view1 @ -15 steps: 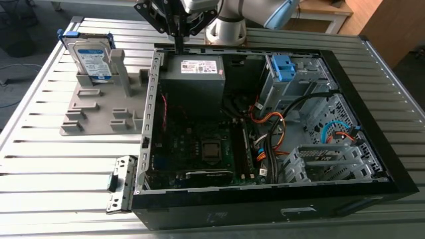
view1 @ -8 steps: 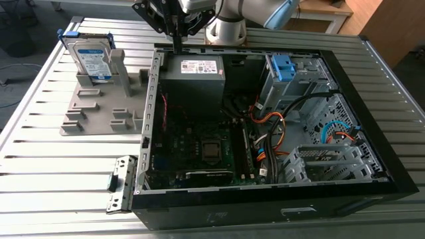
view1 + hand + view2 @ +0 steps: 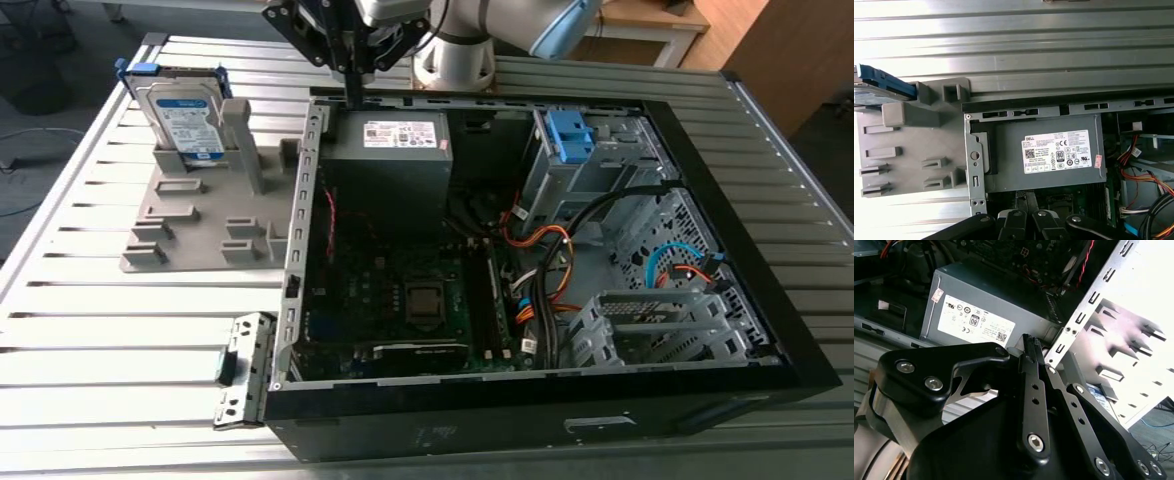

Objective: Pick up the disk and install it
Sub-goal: 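Reach for the disk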

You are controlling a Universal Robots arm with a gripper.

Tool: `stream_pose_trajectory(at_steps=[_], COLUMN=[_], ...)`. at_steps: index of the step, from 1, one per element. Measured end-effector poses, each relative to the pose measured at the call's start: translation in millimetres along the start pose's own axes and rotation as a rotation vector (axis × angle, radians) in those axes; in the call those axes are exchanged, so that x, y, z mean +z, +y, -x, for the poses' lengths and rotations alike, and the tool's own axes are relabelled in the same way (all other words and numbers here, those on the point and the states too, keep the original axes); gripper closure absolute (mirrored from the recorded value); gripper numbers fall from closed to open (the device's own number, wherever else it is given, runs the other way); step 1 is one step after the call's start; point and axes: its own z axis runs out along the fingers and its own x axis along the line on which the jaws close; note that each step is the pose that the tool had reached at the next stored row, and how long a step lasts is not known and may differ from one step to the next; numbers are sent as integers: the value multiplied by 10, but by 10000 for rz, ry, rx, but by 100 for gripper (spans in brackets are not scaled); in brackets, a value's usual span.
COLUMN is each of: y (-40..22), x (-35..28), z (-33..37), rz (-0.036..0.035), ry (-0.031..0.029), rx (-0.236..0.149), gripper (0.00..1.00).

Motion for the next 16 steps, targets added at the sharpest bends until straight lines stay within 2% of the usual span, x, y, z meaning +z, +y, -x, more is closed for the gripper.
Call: stream_pose_trajectory(at_steps=[16], y=[-4], x=[-1], z=[-51], rz=[1], ry=[-1], rx=[0], gripper=[89])
